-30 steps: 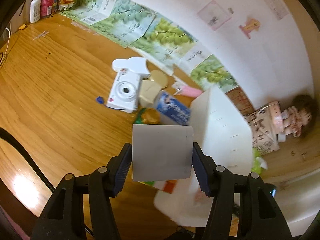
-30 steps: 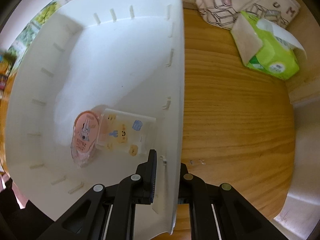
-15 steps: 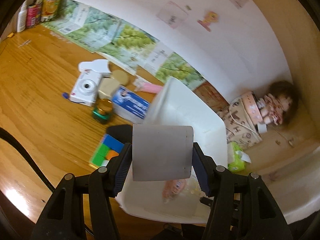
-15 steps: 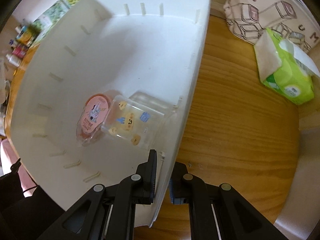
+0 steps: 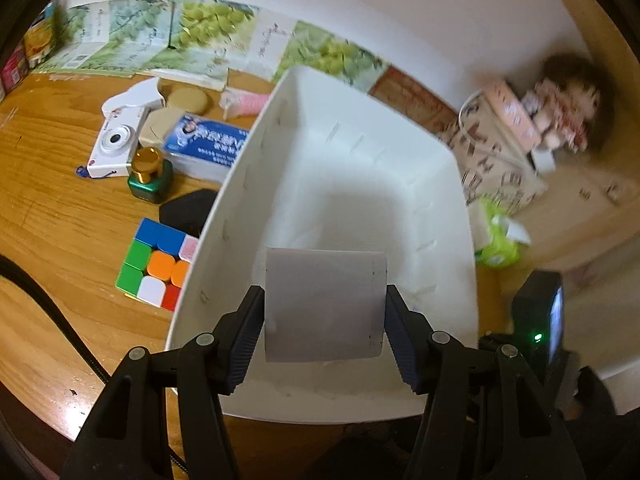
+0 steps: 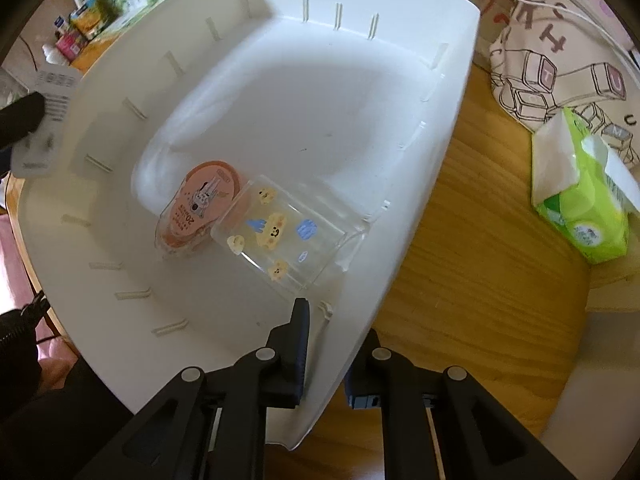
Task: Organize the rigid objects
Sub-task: 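Lift the white charger over the tray and release it with the left gripper, then withdraw the open left gripper from the tray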
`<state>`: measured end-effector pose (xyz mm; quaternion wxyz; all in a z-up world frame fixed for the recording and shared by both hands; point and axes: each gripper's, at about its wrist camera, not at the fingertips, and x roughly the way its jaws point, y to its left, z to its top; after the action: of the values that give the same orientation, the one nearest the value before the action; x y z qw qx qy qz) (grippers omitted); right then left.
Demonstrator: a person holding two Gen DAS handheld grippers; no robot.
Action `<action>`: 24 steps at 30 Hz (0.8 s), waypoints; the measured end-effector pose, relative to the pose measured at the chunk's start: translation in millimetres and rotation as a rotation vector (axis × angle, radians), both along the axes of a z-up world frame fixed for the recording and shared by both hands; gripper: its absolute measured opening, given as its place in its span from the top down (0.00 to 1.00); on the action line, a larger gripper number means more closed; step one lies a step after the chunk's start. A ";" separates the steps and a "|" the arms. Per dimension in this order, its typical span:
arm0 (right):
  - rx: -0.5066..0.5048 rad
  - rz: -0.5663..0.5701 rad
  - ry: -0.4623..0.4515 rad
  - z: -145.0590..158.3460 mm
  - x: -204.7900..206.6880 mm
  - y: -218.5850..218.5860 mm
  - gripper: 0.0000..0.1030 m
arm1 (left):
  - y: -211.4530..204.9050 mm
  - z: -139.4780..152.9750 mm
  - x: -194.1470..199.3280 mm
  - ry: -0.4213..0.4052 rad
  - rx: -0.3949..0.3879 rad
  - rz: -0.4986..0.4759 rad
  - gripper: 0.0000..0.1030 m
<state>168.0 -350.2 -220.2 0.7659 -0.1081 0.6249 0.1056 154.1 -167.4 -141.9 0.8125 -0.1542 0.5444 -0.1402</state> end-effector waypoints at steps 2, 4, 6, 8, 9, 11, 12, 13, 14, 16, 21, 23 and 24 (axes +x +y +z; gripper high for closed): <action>0.000 0.005 -0.001 3.2 1.0 0.5 0.86 | -2.9 -3.6 -0.3 0.020 0.022 -0.009 0.39; 0.003 0.002 -0.001 3.6 -1.1 0.3 0.86 | -3.9 -7.8 -1.5 0.043 0.041 -0.013 0.40; 0.007 -0.003 -0.003 2.1 -1.8 -0.4 0.86 | -2.1 -8.2 -2.9 0.047 0.044 -0.010 0.40; 0.007 -0.008 -0.005 2.0 -2.2 -1.5 0.86 | 1.2 -2.2 -4.9 0.017 0.024 -0.006 0.35; 0.007 -0.011 -0.007 2.6 -2.5 -1.9 0.86 | 1.3 0.8 -6.2 0.003 0.030 -0.006 0.31; 0.004 -0.014 -0.006 4.1 -2.7 -2.6 0.86 | 0.3 4.1 -6.8 -0.013 0.035 -0.011 0.24; 0.000 -0.015 -0.007 5.5 -3.1 -3.4 0.86 | 0.1 5.4 -7.8 -0.019 0.034 -0.016 0.24; -0.001 -0.016 -0.007 6.6 -2.5 -4.2 0.86 | 0.1 6.4 -8.6 -0.023 0.037 -0.021 0.24; -0.001 -0.021 -0.008 7.0 -2.5 -4.5 0.86 | 0.3 7.3 -8.9 -0.027 0.039 -0.024 0.24; -0.001 -0.030 -0.009 10.0 -2.0 -5.4 0.86 | 2.7 9.7 -10.4 -0.037 0.040 -0.029 0.24; 0.007 -0.078 -0.005 12.2 0.5 -9.3 0.88 | 15.9 17.1 -12.2 -0.071 0.046 -0.026 0.24; 0.013 -0.103 0.000 11.8 1.8 -11.6 0.89 | 20.8 18.5 -12.0 -0.078 0.046 -0.030 0.24; 0.017 -0.119 0.004 11.5 2.6 -13.0 0.89 | 23.9 19.3 -11.6 -0.081 0.048 -0.038 0.24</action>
<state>170.7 -363.2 -208.7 0.7706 -0.0639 0.6308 0.0653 142.5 -143.5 -122.6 0.8346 -0.1184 0.5170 -0.1486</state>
